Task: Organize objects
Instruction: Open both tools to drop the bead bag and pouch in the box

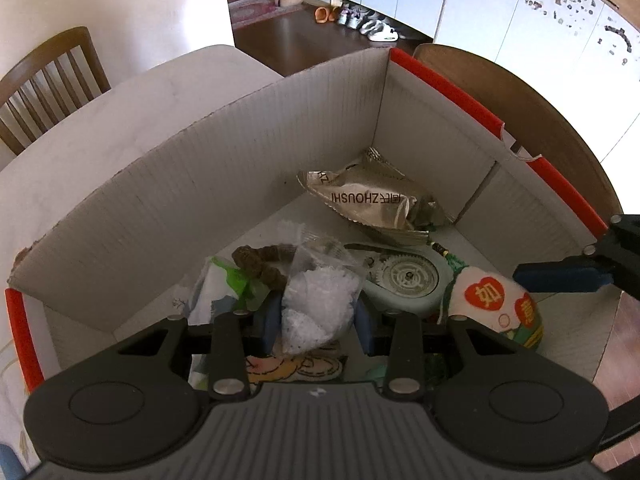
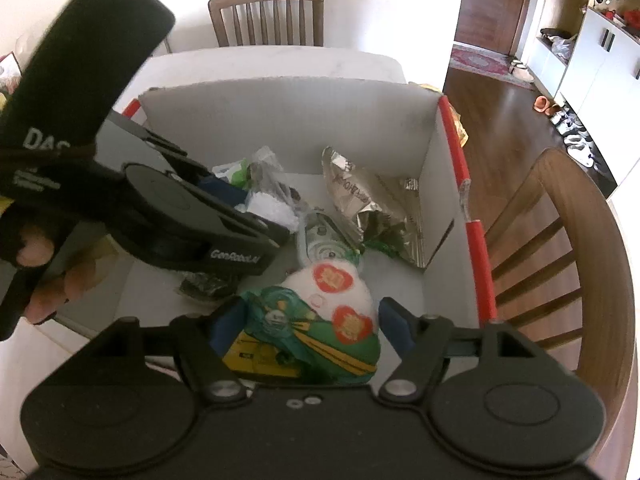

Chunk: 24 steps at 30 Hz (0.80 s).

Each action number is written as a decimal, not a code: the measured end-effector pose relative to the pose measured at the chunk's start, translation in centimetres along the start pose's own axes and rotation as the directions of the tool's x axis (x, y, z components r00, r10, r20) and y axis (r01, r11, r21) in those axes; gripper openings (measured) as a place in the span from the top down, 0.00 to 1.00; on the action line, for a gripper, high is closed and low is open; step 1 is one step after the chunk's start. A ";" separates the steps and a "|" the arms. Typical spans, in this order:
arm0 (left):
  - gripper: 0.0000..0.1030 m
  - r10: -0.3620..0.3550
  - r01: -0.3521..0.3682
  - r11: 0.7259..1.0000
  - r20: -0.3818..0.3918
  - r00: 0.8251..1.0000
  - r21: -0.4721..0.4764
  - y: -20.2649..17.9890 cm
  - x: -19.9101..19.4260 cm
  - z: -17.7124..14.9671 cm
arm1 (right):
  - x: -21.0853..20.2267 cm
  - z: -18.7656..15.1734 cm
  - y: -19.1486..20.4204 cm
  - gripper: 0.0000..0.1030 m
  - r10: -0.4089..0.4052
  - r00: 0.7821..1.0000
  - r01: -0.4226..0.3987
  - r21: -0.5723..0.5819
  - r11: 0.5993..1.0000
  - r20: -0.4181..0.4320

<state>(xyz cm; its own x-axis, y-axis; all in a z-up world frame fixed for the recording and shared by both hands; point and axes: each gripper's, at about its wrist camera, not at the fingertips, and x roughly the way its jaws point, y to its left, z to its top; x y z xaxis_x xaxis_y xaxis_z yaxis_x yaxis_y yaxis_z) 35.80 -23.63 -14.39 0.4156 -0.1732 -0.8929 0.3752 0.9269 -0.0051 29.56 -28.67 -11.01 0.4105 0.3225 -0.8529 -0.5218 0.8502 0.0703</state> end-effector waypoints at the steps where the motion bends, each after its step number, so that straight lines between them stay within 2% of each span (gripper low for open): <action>1: 0.63 0.000 0.000 1.000 -0.006 1.000 0.000 0.0 0.1 0.0 | -0.2 0.0 -0.1 0.28 0.003 1.000 -0.003 0.005 1.000 0.005; 5: 0.60 0.004 -0.004 1.000 -0.015 1.000 0.010 -0.1 0.1 0.0 | -1.0 0.1 -0.6 0.23 0.012 0.999 -0.012 0.013 1.000 0.031; 9: 0.37 0.006 -0.006 1.000 0.013 1.000 0.001 0.1 -0.7 -0.2 | -1.7 0.0 -1.1 0.23 0.020 0.999 -0.021 0.024 0.999 0.047; 24: 0.34 0.010 -0.008 1.000 0.140 0.990 -0.020 0.1 -6.5 -1.9 | -4.9 -0.4 -0.5 0.21 0.034 0.991 -0.042 0.061 0.997 0.130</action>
<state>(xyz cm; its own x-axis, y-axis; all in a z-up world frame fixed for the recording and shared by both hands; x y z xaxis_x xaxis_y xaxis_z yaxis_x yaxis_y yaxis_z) 31.56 -21.82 -9.41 0.5315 -0.2086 -0.8209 0.3557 0.9346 -0.0071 27.52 -30.86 -7.09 0.4864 0.4029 -0.7753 -0.4922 0.8595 0.1379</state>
